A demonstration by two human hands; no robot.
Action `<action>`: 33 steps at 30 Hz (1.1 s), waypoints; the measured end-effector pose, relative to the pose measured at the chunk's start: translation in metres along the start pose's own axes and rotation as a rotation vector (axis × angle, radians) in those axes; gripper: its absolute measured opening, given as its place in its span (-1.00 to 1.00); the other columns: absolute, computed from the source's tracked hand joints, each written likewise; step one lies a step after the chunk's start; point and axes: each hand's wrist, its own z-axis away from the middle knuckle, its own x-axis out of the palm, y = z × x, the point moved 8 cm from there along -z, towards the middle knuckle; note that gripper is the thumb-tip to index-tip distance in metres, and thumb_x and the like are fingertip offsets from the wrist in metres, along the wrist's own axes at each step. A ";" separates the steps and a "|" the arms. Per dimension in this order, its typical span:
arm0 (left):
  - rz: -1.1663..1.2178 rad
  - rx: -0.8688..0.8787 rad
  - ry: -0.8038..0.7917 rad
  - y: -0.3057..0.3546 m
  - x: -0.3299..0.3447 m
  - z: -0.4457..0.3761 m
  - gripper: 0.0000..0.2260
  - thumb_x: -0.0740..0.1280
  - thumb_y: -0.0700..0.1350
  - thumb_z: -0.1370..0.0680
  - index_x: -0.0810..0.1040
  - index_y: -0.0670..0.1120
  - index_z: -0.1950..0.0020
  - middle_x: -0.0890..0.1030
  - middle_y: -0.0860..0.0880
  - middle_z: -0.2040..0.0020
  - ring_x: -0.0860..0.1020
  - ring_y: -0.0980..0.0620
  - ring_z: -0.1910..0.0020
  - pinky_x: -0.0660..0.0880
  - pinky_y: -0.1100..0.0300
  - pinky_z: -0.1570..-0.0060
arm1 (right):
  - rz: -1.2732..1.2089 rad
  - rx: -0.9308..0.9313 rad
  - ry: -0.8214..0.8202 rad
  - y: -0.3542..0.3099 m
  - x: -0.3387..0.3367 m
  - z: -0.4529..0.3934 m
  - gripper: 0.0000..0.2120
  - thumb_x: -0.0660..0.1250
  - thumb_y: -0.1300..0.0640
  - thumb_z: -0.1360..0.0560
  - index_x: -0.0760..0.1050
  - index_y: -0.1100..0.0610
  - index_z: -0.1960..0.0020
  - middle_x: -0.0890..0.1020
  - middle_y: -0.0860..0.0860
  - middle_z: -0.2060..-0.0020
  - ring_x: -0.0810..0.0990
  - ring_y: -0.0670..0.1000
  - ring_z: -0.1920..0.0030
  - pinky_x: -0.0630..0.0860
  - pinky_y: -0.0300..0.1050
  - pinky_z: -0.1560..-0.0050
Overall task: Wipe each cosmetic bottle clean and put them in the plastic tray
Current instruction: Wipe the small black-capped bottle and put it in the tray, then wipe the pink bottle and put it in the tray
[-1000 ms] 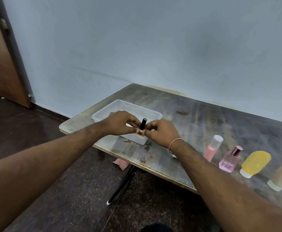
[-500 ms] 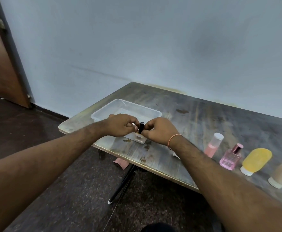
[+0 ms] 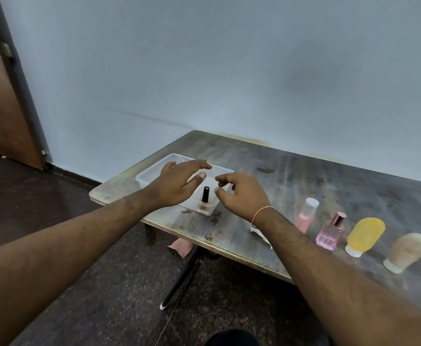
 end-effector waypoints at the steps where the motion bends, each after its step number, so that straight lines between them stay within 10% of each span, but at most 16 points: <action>1: -0.007 0.038 0.033 0.011 -0.004 0.001 -0.56 0.06 0.22 -0.74 0.45 0.16 -0.56 0.48 0.17 -0.59 0.44 0.12 -0.56 0.20 -0.29 -0.59 | -0.003 -0.008 0.032 0.000 -0.006 0.005 -0.63 0.41 -0.06 -0.57 0.66 -0.05 -0.35 0.73 -0.16 -0.13 0.63 0.01 -0.15 0.58 -0.01 -0.26; 5: 0.015 0.183 0.066 0.061 -0.007 0.003 -0.60 0.08 0.16 -0.77 0.48 0.12 -0.55 0.45 0.16 -0.61 0.35 0.16 -0.62 0.10 -0.12 -0.64 | -0.026 -0.045 0.148 0.003 -0.030 0.032 -0.67 0.39 -0.07 -0.60 0.65 -0.07 -0.34 0.69 -0.21 -0.02 0.49 -0.18 0.10 0.50 -0.13 -0.09; 12: 0.033 0.421 -0.048 0.135 0.040 0.013 -0.68 0.21 0.00 -0.77 0.56 -0.09 -0.45 0.65 -0.01 -0.35 0.56 0.01 -0.36 0.49 0.01 -0.38 | 0.106 -0.041 0.132 0.032 -0.054 0.089 -0.81 0.36 -0.15 -0.62 0.63 -0.06 0.03 0.66 -0.11 0.15 0.53 -0.08 0.22 0.39 -0.12 0.16; 19: 0.148 0.284 -0.197 0.152 0.105 0.015 -0.65 0.16 0.01 -0.79 0.57 -0.10 -0.45 0.67 -0.05 -0.31 0.60 0.04 -0.30 0.48 0.14 -0.33 | 0.331 0.051 0.024 0.077 -0.040 0.129 -0.61 0.27 -0.25 -0.55 0.67 -0.02 -0.14 0.70 -0.03 -0.08 0.63 0.13 -0.13 0.60 0.06 -0.07; 28: 0.457 -0.012 -0.268 0.135 0.139 -0.003 -0.66 0.23 0.22 -0.69 0.60 0.15 -0.39 0.69 0.14 -0.28 0.63 0.13 -0.30 0.53 -0.03 -0.44 | 0.254 0.076 0.076 0.101 -0.047 0.146 -0.75 0.35 -0.14 -0.60 0.72 -0.10 -0.17 0.70 -0.09 0.04 0.65 0.04 -0.04 0.58 0.03 -0.01; 33: 0.605 0.096 -0.219 0.159 0.145 -0.013 -0.51 0.38 0.05 -0.70 0.36 0.13 -0.62 0.51 0.10 -0.49 0.59 0.26 -0.20 0.64 0.13 -0.19 | -0.104 0.248 0.253 0.130 -0.088 0.178 -0.76 0.46 -0.24 -0.52 0.70 -0.08 0.12 0.65 -0.17 0.37 0.59 -0.14 0.33 0.47 -0.25 0.26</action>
